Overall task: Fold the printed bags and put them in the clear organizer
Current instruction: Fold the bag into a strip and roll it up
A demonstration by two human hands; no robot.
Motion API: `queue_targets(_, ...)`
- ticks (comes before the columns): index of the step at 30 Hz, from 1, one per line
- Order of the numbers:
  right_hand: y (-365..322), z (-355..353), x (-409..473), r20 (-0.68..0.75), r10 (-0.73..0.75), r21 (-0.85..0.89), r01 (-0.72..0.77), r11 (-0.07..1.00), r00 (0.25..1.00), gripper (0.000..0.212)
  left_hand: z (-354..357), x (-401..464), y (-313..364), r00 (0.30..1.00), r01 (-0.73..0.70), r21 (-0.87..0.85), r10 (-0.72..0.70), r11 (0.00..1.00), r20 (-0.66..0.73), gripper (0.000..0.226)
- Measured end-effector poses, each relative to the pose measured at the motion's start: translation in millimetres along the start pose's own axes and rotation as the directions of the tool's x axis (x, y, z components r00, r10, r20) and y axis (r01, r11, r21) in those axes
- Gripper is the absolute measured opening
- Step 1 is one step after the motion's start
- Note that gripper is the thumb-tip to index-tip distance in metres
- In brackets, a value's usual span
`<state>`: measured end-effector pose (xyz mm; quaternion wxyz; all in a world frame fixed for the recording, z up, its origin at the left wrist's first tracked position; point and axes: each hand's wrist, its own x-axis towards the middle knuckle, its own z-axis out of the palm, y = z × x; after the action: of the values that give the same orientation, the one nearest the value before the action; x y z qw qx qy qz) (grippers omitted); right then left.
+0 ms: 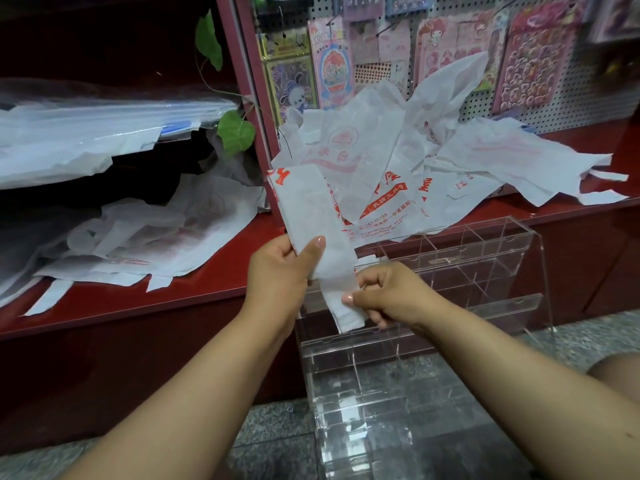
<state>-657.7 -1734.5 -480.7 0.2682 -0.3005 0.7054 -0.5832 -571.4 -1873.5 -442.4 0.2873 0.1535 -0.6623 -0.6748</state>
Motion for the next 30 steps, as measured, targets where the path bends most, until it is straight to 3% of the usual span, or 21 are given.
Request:
queue_targets(3, 3, -3, 3, -0.022, 0.022, 0.136, -0.019, 0.991, 1.000, 0.004, 0, -1, 0, 0.992, 0.103, -0.006, -0.103, 0.995, 0.071, 0.012)
queue_targets(6, 4, -7, 10, -0.011, 0.060, 0.355, -0.052, 0.933, 0.998, 0.024, 0, -4, -4, 0.966, 0.199, 0.072, -0.208, 0.977, 0.153, 0.008)
queue_targets(8, 1, -9, 10, 0.013, 0.059, 0.572, -0.055, 0.818, 0.998, 0.044, 0, -6, -8, 0.954, 0.209, 0.129, -0.231, 0.969, 0.189, 0.006)
queue_targets(10, -4, -12, 9, -0.021, 0.047, 0.714, -0.018, 0.699, 0.999, 0.034, 2, -8, -12, 0.954, 0.197, 0.161, -0.227, 0.967, 0.196, 0.007)
queue_targets(12, -7, -13, 7, -0.078, 0.032, 0.659, 0.028, 0.752, 0.996, 0.019, 3, -9, -15, 0.957, 0.189, 0.184, -0.223, 0.965, 0.184, 0.011)
queue_targets(14, -7, -11, 7, -0.091, 0.020, 0.478, 0.026, 0.878, 0.996, 0.014, 4, -10, -17, 0.957, 0.179, 0.209, -0.219, 0.961, 0.188, 0.011)
queue_targets(16, -4, -9, 7, -0.119, 0.009, 0.344, 0.033, 0.938, 0.993, 0.011, 5, -11, -17, 0.955, 0.166, 0.235, -0.216, 0.958, 0.204, 0.011)
queue_targets(19, -4, -10, 6, -0.184, -0.032, 0.294, 0.086, 0.952, 0.982, 0.036, 5, -10, -19, 0.957, 0.171, 0.257, -0.223, 0.951, 0.187, 0.016)
queue_targets(23, -9, -15, 6, -0.252, -0.108, 0.044, 0.123, 0.991, 0.962, 0.063, 1, -2, -15, 0.964, 0.209, 0.372, -0.254, 0.905, 0.076, 0.041)
queue_targets(27, -10, -13, 2, -0.233, -0.164, -0.074, 0.151, 0.986, 0.958, 0.072, -5, 5, -2, 0.848, 0.454, 0.246, -0.500, 0.856, 0.177, 0.019)
queue_targets(30, -10, -9, -1, -0.210, -0.217, -0.117, 0.196, 0.974, 0.953, 0.073, -4, 7, -2, 0.780, 0.573, 0.077, -0.572, 0.816, 0.253, 0.022)
